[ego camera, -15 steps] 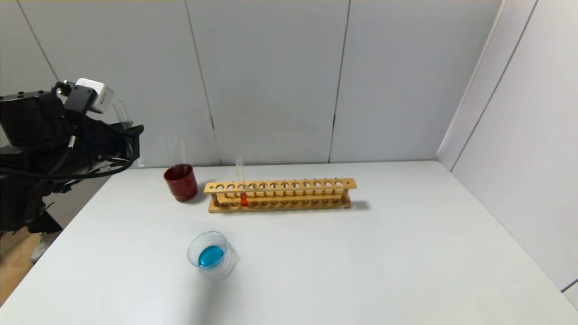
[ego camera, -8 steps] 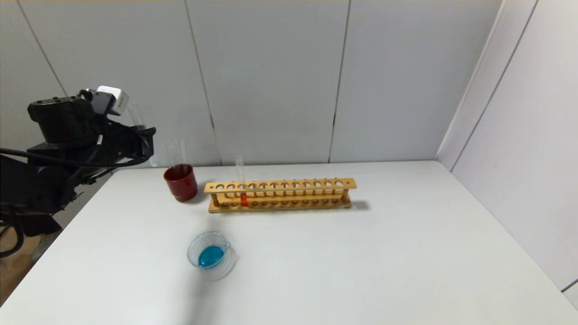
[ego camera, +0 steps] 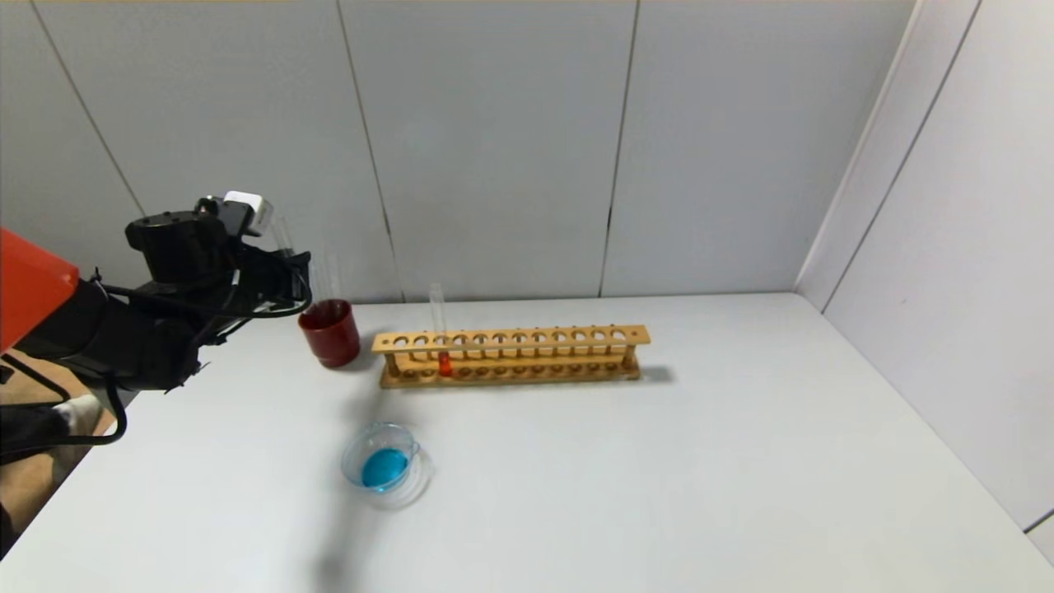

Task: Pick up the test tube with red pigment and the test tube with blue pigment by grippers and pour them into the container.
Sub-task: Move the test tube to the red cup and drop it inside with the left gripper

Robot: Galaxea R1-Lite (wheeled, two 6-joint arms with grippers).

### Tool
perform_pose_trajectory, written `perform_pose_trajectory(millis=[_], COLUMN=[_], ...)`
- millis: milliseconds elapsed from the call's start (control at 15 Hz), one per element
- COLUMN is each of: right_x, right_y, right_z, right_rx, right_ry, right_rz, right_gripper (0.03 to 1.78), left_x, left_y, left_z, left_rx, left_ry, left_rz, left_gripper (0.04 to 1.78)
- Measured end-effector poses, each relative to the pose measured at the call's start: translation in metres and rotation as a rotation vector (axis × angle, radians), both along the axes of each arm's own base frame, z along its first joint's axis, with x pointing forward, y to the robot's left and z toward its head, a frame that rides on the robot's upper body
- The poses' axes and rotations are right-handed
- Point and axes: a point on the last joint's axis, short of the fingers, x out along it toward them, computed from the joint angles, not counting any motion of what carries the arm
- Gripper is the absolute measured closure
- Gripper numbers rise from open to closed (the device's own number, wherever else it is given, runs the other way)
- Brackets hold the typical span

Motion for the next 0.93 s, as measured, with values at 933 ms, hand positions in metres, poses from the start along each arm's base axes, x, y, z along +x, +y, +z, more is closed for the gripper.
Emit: perform_pose_trajectory(millis=[933], right_x=[0.000], right_y=[0.000], right_z=[0.000], right_rx=[0.000], right_ry=[0.000], right_rz=[0.001], right_gripper=[0.06], left_x=[0.022], left_y=[-0.002], left_z=[-0.031], left_rx=[-0.014], left_ry=[0.017], left_rz=[-0.011], left_gripper=[1.48])
